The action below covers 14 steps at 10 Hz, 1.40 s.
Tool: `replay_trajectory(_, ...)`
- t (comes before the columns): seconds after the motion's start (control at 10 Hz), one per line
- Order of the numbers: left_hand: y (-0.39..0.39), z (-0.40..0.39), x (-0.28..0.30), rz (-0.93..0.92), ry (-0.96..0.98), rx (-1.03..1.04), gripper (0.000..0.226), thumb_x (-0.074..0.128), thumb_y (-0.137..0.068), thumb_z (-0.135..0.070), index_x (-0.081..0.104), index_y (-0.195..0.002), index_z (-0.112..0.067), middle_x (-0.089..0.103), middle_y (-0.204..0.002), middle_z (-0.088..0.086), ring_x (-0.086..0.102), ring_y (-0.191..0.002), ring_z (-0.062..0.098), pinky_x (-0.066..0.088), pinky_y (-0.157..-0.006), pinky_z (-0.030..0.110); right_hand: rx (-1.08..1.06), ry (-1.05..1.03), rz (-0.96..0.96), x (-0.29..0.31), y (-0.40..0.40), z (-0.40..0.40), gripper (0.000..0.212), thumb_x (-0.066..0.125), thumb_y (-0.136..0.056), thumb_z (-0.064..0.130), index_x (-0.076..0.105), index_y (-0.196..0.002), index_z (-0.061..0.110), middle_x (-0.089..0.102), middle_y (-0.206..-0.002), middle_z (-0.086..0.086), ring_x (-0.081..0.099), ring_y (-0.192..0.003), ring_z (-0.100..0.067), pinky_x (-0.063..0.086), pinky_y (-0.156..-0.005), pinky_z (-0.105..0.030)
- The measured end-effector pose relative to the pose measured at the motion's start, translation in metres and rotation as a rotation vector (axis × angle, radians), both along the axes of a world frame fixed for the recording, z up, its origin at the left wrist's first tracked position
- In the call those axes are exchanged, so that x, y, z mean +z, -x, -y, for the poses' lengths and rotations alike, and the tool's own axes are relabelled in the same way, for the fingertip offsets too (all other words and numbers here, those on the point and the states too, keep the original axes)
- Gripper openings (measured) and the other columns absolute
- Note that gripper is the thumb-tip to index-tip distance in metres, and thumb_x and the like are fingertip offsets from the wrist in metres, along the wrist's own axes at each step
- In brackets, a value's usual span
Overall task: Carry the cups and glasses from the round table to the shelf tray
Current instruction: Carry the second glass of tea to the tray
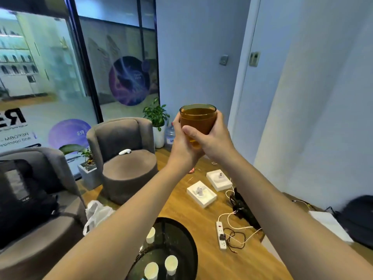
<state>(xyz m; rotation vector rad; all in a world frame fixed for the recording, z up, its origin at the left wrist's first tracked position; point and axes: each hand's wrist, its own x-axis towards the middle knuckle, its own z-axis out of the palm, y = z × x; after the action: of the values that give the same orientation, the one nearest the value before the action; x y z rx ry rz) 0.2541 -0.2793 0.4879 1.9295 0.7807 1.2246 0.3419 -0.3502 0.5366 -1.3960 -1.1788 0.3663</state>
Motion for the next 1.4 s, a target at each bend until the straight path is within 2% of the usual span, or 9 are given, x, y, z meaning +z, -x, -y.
replay_trajectory(0.1, -0.011, 0.013, 0.017, -0.050, -0.093, 0.015, 0.094, 0.087, -0.070, -0.029, 0.038, -0.150, -0.019, 0.054, -0.144, 0.010, 0.057, -0.117, 0.007, 0.053, -0.098, 0.037, -0.058, -0.021, 0.020, 0.009, 0.000, 0.015, 0.088, 0.081, -0.080, 0.043, 0.028, -0.149, 0.028, 0.048, -0.144, 0.003, 0.050, -0.132, -0.021, 0.052, -0.103, -0.040)
replay_trajectory(0.2, -0.011, 0.048, 0.054, 0.199, 0.105, -0.165, 0.029, 0.056, -0.097, -0.055, 0.056, -0.117, -0.034, 0.062, -0.121, 0.007, 0.061, -0.111, 0.023, 0.062, -0.077, 0.031, -0.122, -0.051, 0.026, 0.021, -0.005, 0.025, 0.087, 0.080, -0.081, 0.042, 0.027, -0.148, 0.027, 0.047, -0.143, 0.003, 0.049, -0.131, -0.022, 0.052, -0.101, -0.036)
replay_trajectory(0.3, -0.015, 0.055, 0.060, 0.238, 0.014, -0.205, 0.027, 0.038, -0.105, -0.053, 0.053, -0.110, -0.032, 0.059, -0.109, -0.001, 0.061, -0.099, 0.011, 0.058, -0.063, 0.018, -0.187, -0.073, 0.035, 0.028, -0.006, 0.033, 0.086, 0.081, -0.081, 0.039, 0.028, -0.147, 0.025, 0.048, -0.142, 0.001, 0.050, -0.131, -0.022, 0.052, -0.099, -0.034)
replay_trajectory(0.4, -0.024, 0.053, 0.054, 0.219, -0.035, -0.219, 0.045, 0.042, -0.098, -0.066, 0.054, -0.119, -0.028, 0.060, -0.113, -0.006, 0.062, -0.105, 0.005, 0.057, -0.079, 0.018, -0.260, -0.073, 0.051, 0.028, -0.004, 0.046, 0.087, 0.082, -0.081, 0.037, 0.028, -0.148, 0.023, 0.047, -0.143, -0.001, 0.049, -0.131, -0.022, 0.051, -0.096, -0.029)
replay_trajectory(0.6, -0.061, 0.079, 0.027, 0.021, -0.014, -0.459, 0.047, 0.064, -0.098, -0.026, 0.046, -0.141, -0.024, 0.063, -0.112, -0.013, 0.066, -0.111, 0.013, 0.057, -0.087, 0.022, -0.429, -0.027, 0.076, 0.015, -0.014, 0.106, 0.088, 0.081, -0.083, 0.031, 0.024, -0.148, 0.022, 0.045, -0.140, 0.001, 0.046, -0.121, -0.013, 0.042, -0.077, -0.004)
replay_trajectory(0.8, -0.104, 0.186, 0.012, 0.116, 0.074, -0.795, 0.102, 0.085, -0.079, -0.012, 0.012, -0.150, -0.027, 0.046, -0.128, -0.011, 0.055, -0.114, 0.002, 0.055, -0.086, 0.017, -0.672, 0.048, 0.076, 0.005, -0.033, 0.216, 0.088, 0.080, -0.084, 0.035, 0.022, -0.149, 0.023, 0.045, -0.141, 0.001, 0.047, -0.128, -0.017, 0.048, -0.092, -0.018)
replay_trajectory(0.9, -0.124, 0.248, 0.005, 0.130, 0.097, -0.948, 0.105, 0.087, -0.076, -0.011, 0.014, -0.150, -0.025, 0.044, -0.119, -0.027, 0.054, -0.108, -0.014, 0.053, -0.084, 0.012, -0.812, 0.086, 0.084, 0.004, -0.034, 0.284, 0.090, 0.080, -0.083, 0.037, 0.021, -0.149, 0.022, 0.045, -0.140, 0.001, 0.047, -0.128, -0.017, 0.046, -0.089, -0.016)
replay_trajectory(1.1, -0.136, 0.388, 0.006, 0.127, 0.116, -1.208, 0.105, 0.089, -0.075, -0.024, 0.016, -0.149, -0.032, 0.049, -0.135, -0.007, 0.055, -0.121, 0.005, 0.056, -0.096, 0.028, -1.068, 0.114, 0.077, 0.007, -0.021, 0.421, 0.086, 0.081, -0.082, 0.035, 0.026, -0.146, 0.019, 0.050, -0.136, 0.002, 0.050, -0.124, -0.016, 0.044, -0.087, -0.015)
replay_trajectory(1.4, -0.103, 0.632, -0.001, 0.097, 0.123, -1.551, 0.093, 0.084, -0.081, -0.025, 0.020, -0.148, -0.021, 0.058, -0.125, -0.008, 0.060, -0.106, -0.006, 0.051, -0.086, 0.012, -1.424, 0.117, 0.042, -0.003, 0.042, 0.655, 0.082, 0.082, -0.081, 0.036, 0.029, -0.141, 0.020, 0.051, -0.131, 0.006, 0.050, -0.118, -0.009, 0.042, -0.085, -0.015)
